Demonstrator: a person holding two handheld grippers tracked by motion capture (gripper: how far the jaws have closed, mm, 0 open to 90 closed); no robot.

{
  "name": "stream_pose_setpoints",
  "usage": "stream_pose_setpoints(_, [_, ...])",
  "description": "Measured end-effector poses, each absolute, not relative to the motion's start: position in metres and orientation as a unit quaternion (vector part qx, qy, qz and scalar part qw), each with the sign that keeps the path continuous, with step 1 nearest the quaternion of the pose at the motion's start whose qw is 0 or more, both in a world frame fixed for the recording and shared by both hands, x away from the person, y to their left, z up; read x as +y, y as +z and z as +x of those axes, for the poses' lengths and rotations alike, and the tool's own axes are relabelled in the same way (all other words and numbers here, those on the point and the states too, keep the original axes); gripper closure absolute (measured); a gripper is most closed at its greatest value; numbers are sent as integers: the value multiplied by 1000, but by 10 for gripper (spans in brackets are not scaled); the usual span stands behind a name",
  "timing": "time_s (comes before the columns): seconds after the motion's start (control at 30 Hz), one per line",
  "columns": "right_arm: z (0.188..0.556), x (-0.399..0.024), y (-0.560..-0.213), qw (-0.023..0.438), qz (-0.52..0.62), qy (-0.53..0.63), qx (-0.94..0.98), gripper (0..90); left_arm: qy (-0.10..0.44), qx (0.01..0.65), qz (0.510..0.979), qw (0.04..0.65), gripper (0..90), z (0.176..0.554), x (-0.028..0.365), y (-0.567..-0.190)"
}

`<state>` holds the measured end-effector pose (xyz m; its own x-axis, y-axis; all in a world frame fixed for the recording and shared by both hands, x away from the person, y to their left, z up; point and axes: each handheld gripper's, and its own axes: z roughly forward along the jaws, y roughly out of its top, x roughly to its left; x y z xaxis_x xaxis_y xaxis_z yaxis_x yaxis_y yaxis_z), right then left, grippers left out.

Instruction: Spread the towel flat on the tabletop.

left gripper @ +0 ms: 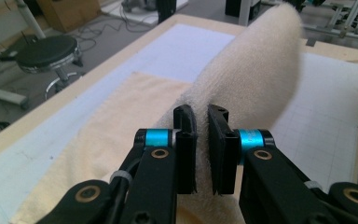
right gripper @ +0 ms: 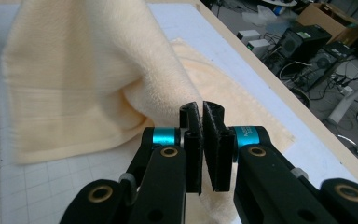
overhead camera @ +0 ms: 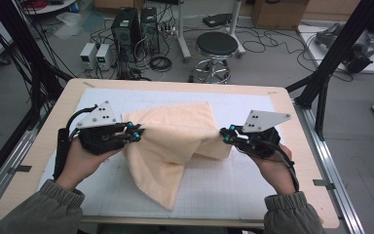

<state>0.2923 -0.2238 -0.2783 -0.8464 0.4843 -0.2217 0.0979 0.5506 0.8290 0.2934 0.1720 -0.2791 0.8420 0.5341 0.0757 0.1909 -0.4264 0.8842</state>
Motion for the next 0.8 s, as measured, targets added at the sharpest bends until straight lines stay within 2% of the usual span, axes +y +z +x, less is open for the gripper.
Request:
stream_pose_setpoints(0.07, [298,-224,-284,210,180,430,859,867,171,232,833,471,818,306,169,-296])
stream_pose_setpoints(0.27, [340,-210,-338,150,229,394,877,866,160,291,853,404,814,354,164,-357])
stream_pose_setpoints(0.43, [375,-194,-376,126,252,358,890,860,133,334,860,362,793,382,162,-393])
stream_pose_setpoints(0.57, [384,-195,-388,114,263,358,889,813,136,335,853,376,688,379,167,-387])
stream_pose_setpoints(0.73, [370,-206,-374,120,254,391,876,707,154,329,833,417,570,360,181,-364])
stream_pose_setpoints(0.8, [360,-210,-369,123,250,401,873,686,164,318,831,426,565,347,185,-355])
